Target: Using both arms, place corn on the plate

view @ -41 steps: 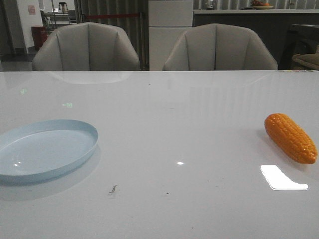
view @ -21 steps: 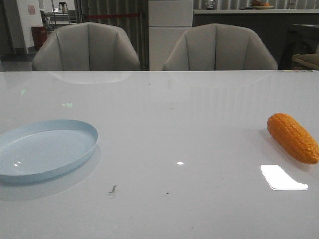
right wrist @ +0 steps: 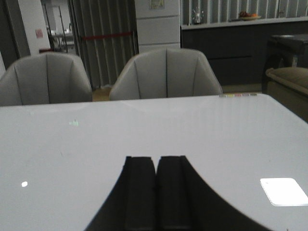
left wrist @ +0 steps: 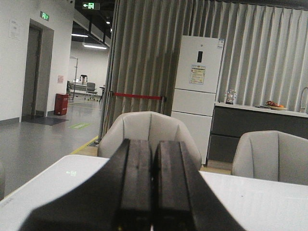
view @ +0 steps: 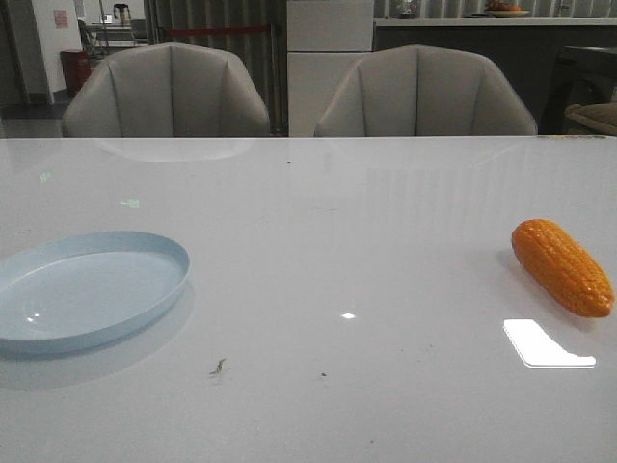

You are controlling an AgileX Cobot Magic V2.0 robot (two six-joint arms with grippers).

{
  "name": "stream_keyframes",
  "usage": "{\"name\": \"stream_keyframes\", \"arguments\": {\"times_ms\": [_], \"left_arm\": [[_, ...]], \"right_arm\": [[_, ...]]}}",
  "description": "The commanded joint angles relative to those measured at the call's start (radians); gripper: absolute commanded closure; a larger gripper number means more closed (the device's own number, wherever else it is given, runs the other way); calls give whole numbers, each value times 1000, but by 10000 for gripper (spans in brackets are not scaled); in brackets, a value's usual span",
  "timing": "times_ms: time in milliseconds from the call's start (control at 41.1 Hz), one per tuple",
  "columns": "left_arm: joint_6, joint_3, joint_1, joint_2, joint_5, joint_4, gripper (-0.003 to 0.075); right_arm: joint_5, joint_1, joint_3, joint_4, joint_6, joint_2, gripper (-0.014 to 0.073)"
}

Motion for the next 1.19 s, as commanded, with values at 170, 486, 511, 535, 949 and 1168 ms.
{"name": "stream_keyframes", "arguments": {"times_ms": [170,486,511,535,949,1168], "left_arm": [[-9,-280,1,31,164,168,627],[-9,-520,1,311,256,168,627],[-9,-526,1,330,270,168,627],[-9,-526,1,355,278,168,627],[-9,-526,1,611,444,166,616],[-9,-526,1,667,480,166,395]], "right_arm": [[114,1,-329,16,3,9,537],[307,1,-606,17,3,358,537],[306,1,-615,17,3,384,537],[305,1,-622,17,3,418,537],[275,1,-639,17,3,759,535],[274,1,-639,16,3,890,254]]}}
